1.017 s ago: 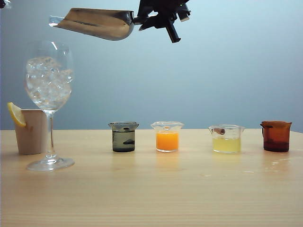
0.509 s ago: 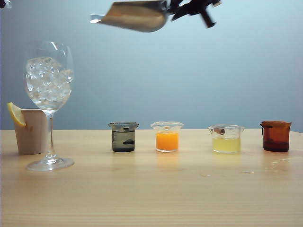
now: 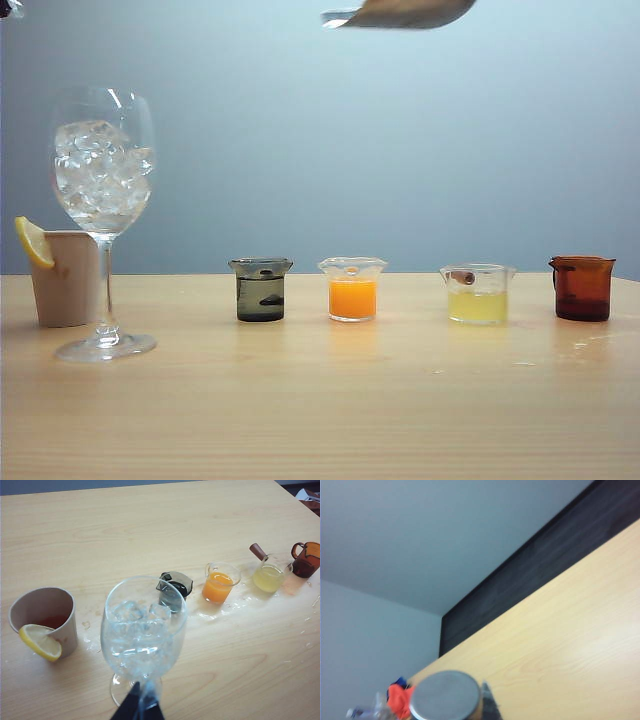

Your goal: Pick up the ice scoop on the desk filled with ice cubes, pour the ice into the goblet, and finally put the scoop back on the table.

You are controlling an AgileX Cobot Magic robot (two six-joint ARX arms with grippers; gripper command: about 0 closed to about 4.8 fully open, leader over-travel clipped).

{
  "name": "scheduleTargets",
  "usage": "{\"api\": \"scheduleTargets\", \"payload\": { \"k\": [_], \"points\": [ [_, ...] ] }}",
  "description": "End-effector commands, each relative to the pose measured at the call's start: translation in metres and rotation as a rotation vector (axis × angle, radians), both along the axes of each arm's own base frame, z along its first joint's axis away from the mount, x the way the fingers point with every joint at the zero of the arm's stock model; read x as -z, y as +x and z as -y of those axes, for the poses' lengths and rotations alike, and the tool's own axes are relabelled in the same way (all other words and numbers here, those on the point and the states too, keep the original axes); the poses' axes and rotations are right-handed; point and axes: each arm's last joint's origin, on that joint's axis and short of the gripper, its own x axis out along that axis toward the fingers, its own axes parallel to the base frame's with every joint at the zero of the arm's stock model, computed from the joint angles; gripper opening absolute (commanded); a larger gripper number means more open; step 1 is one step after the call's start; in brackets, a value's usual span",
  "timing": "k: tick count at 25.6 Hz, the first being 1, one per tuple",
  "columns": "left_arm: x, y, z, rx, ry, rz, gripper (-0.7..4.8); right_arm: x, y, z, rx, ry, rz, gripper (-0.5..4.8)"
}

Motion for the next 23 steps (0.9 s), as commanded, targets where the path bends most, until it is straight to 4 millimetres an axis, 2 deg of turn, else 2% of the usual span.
{"api": "scheduleTargets", "payload": {
  "k": [1, 5, 6, 9, 21, 23],
  "points": [
    [-0.003, 0.0, 0.0, 0.001, -0.01, 0.017, -0.04, -0.014, -0.017, 0.021, 0.04, -0.033, 0.03, -0.08],
    [-0.003, 0.0, 0.0, 0.001, -0.01, 0.017, -0.04, -0.028, -0.039, 0.054, 0.121, -0.07, 0.043, -0.08],
    [-0.003, 0.0, 0.0, 0.001, -0.01, 0.017, -0.04, -0.036, -0.049, 0.067, 0.156, -0.065, 0.074, -0.08],
    [-0.003, 0.0, 0.0, 0.001, -0.01, 0.017, -0.04, -0.047, -0.059, 0.083, 0.187, -0.035, 0.136, -0.08],
    [-0.003, 0.0, 0.0, 0.001, -0.01, 0.017, -0.04, -0.057, -0.074, 0.087, 0.244, 0.029, 0.159, -0.09],
    [-0.003, 0.0, 0.0, 0.001, -0.01, 0.017, -0.04, -0.061, -0.083, 0.087, 0.279, 0.017, 0.168, -0.09]
  ]
}}
